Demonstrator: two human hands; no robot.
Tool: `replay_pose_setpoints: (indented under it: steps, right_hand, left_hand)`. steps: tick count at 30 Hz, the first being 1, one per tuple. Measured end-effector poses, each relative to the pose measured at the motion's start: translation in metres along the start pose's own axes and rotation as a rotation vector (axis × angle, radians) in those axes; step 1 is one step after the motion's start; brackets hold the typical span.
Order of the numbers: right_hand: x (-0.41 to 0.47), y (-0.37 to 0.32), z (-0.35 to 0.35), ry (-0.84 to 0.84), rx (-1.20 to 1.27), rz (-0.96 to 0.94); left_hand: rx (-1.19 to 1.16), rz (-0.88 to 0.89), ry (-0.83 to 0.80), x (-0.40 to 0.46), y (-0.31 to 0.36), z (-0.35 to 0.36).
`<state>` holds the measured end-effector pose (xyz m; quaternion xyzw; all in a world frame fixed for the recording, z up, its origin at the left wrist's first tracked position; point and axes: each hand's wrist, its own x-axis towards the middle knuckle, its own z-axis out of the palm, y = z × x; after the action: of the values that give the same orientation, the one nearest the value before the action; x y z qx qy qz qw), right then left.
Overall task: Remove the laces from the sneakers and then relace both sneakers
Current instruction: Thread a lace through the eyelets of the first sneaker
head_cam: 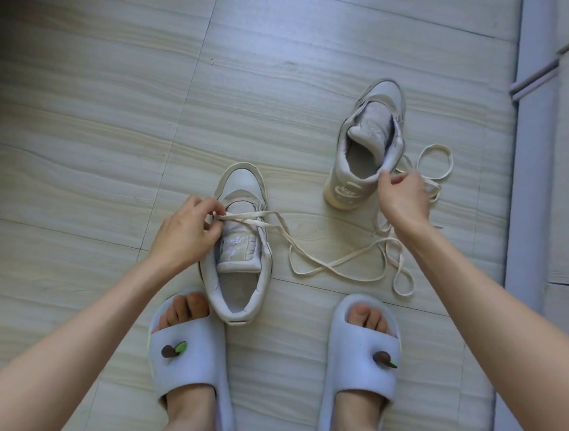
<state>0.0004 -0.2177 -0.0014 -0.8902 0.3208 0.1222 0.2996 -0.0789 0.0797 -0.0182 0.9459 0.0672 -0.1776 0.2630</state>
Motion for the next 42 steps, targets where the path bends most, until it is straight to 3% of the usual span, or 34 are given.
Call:
replay_pose_setpoints:
  steps: [3, 5, 7, 12, 16, 18, 27, 33, 36, 42]
  right_hand:
    - [-0.019, -0.009, 0.002, 0.112, 0.031, -0.29]
    - [-0.035, -0.017, 0.012, 0.025, 0.054, -0.512]
    - [-0.05, -0.026, 0.027, -0.176, 0.016, -0.642]
    - [-0.067, -0.05, 0.055, -0.708, -0.098, -0.68]
    - [-0.068, -0.068, 0.058, -0.892, 0.005, -0.553]
    - [-0.067, -0.07, 0.056, -0.853, 0.023, -0.571]
    - [-0.059, -0.045, 0.022, -0.393, -0.136, -0.852]
    - [-0.055, -0.014, 0.011, -0.083, -0.204, -0.929]
    - [-0.052, -0.004, 0.009, -0.016, -0.154, -0.936]
    - [-0.055, -0.008, 0.006, 0.011, -0.093, -1.003]
  left_hand:
    - [-0.081, 0.021, -0.124, 0.008, 0.004, -0.011]
    - [-0.106, 0.04, -0.153, 0.016, 0.011, -0.019]
    - [-0.195, 0.016, -0.198, 0.023, 0.02, -0.026]
    - [-0.52, -0.035, -0.373, 0.027, 0.035, -0.044]
    - [-0.611, -0.003, -0.325, 0.031, 0.039, -0.048]
    - [-0.658, -0.016, -0.295, 0.032, 0.036, -0.048]
    - [-0.818, -0.03, -0.142, 0.033, 0.008, -0.045]
    - [-0.845, -0.048, -0.151, 0.033, 0.003, -0.042]
    - [-0.868, -0.03, -0.196, 0.032, 0.012, -0.043]
    - [-0.687, 0.155, -0.353, 0.022, 0.055, -0.042]
